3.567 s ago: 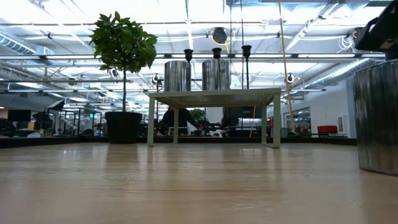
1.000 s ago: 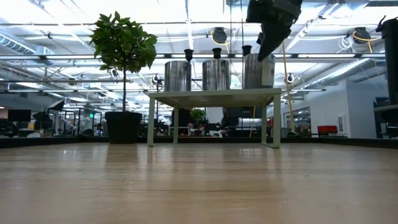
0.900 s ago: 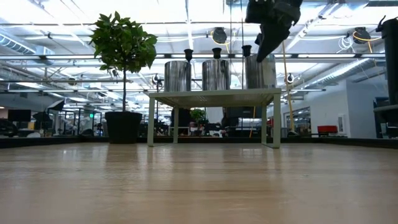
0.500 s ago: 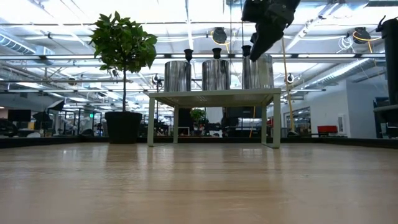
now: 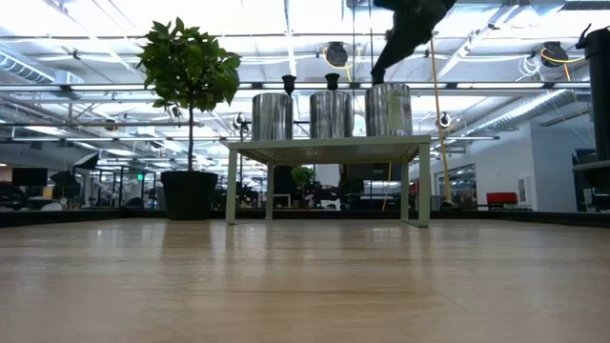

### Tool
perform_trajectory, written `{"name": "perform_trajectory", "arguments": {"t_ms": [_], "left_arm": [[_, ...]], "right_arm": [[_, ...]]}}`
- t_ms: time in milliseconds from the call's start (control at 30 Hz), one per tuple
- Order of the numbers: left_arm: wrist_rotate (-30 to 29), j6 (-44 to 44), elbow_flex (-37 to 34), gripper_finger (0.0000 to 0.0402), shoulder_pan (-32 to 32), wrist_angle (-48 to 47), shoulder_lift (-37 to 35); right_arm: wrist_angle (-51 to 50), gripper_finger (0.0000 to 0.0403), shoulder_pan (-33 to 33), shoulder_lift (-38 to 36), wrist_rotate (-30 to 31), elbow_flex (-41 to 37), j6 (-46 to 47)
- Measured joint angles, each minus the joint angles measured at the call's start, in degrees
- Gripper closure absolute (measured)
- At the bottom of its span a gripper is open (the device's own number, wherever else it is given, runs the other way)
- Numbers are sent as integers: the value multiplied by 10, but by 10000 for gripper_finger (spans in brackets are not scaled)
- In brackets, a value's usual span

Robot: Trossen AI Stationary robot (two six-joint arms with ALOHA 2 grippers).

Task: Pick & Place candle stick holders
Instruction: Return to Home Position

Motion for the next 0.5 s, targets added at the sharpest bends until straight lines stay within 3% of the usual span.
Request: {"name": "perform_trajectory", "arguments": {"t_ms": [300,500], "left_arm": [[0,-74,-13,360,0,-84,-58],[-22,-103,-147,360,-12,-24,-136]], "right_arm": [[-25,305,51,-87,5,0,19],[-12,333,91,-139,4,-31,19]]}}
